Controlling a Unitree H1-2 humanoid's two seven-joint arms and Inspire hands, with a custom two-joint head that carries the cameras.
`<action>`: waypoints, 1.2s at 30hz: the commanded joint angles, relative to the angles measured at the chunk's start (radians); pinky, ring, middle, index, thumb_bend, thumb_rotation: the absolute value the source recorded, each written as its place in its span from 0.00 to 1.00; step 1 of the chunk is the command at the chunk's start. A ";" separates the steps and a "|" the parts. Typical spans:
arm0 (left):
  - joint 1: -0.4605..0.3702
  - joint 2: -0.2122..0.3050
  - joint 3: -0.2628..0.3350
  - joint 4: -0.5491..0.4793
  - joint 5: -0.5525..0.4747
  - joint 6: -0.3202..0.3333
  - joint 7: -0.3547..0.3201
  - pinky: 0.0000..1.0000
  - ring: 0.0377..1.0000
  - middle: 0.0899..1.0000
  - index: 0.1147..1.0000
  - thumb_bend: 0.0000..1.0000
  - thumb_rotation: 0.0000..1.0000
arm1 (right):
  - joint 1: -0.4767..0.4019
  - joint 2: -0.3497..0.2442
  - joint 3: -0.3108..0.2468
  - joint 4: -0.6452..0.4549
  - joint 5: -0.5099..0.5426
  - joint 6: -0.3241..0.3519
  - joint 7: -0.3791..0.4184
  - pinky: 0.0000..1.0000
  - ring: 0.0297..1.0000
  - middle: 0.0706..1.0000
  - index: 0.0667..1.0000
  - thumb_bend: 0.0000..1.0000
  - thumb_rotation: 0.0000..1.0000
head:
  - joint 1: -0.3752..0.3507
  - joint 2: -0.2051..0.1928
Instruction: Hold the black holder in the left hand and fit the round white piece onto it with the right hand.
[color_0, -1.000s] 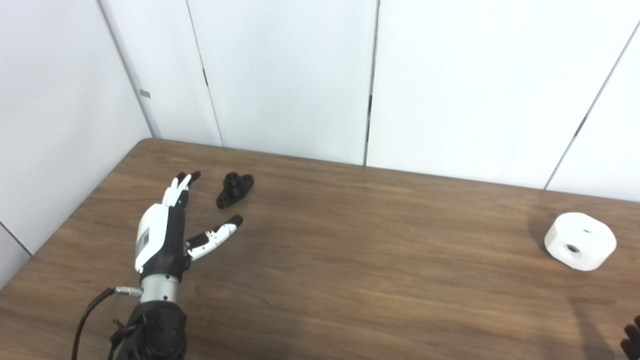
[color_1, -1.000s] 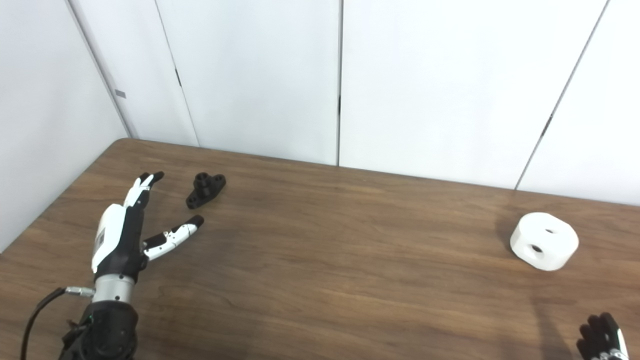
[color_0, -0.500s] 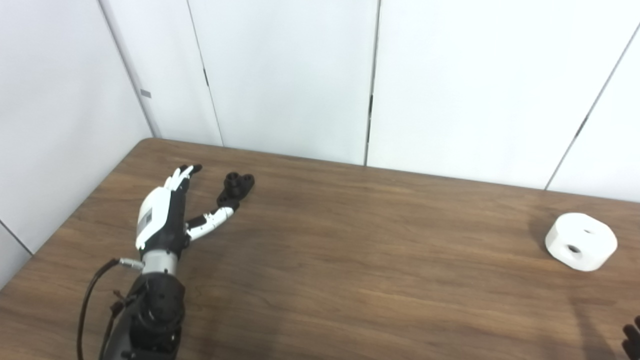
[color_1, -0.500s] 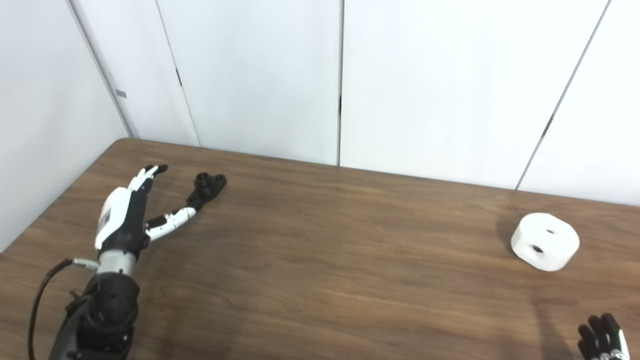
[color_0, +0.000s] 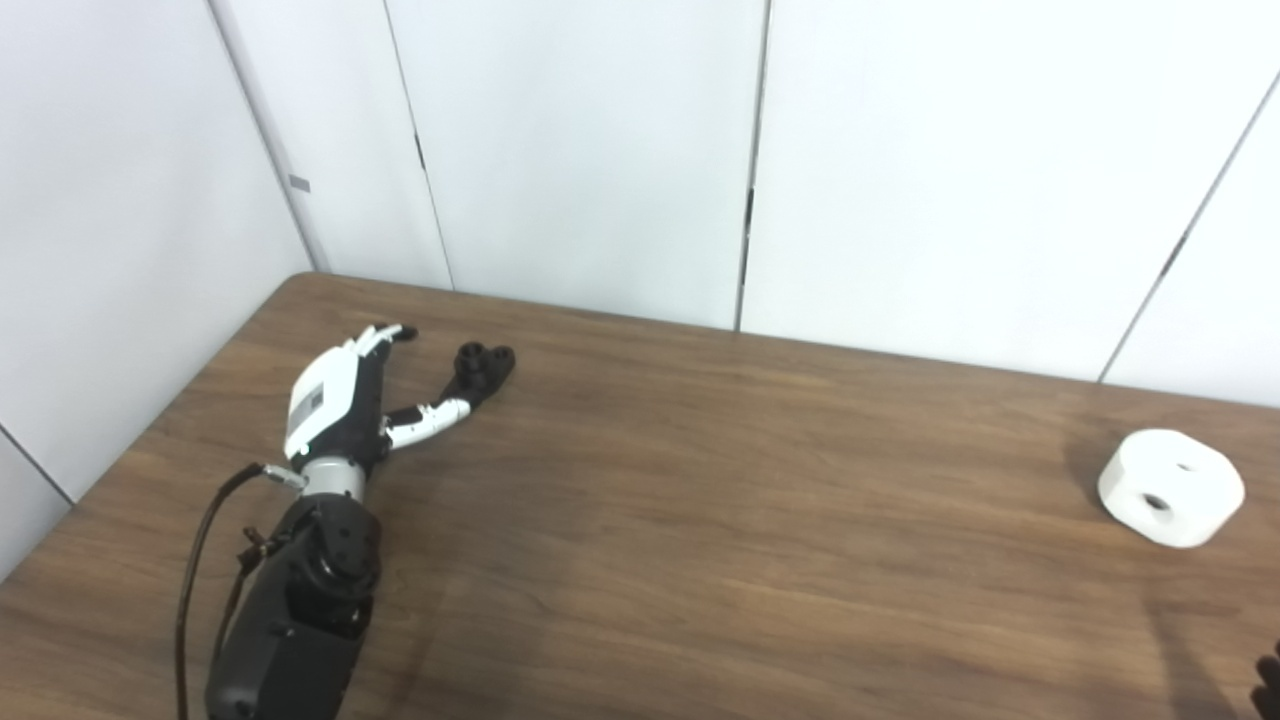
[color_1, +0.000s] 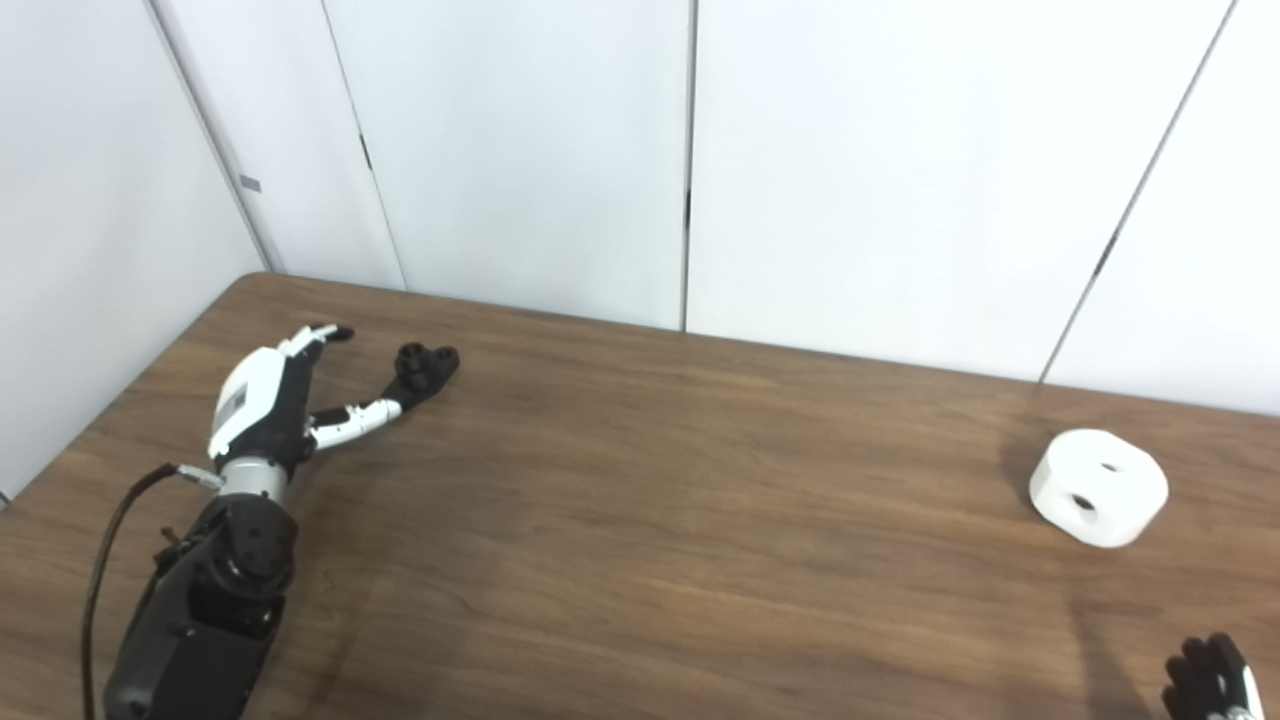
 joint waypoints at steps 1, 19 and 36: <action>-0.055 0.037 0.000 0.011 0.020 -0.010 0.040 0.86 0.97 0.95 0.83 0.87 0.44 | 0.002 0.004 0.000 0.048 -0.005 0.008 -0.007 1.00 0.98 0.99 1.00 0.64 1.00 | 0.000 0.001; -0.187 0.088 -0.069 0.272 0.003 -0.019 0.092 0.88 0.96 0.94 0.81 0.88 0.41 | 0.008 0.003 0.000 0.040 -0.005 0.014 -0.007 1.00 0.98 0.98 1.00 0.63 1.00 | -0.006 0.004; -0.237 0.081 -0.108 0.328 -0.034 0.006 0.070 0.89 0.96 0.91 0.78 0.88 0.41 | 0.018 0.003 0.004 0.018 -0.010 0.030 -0.009 1.00 0.99 0.99 1.00 0.62 1.00 | -0.013 0.016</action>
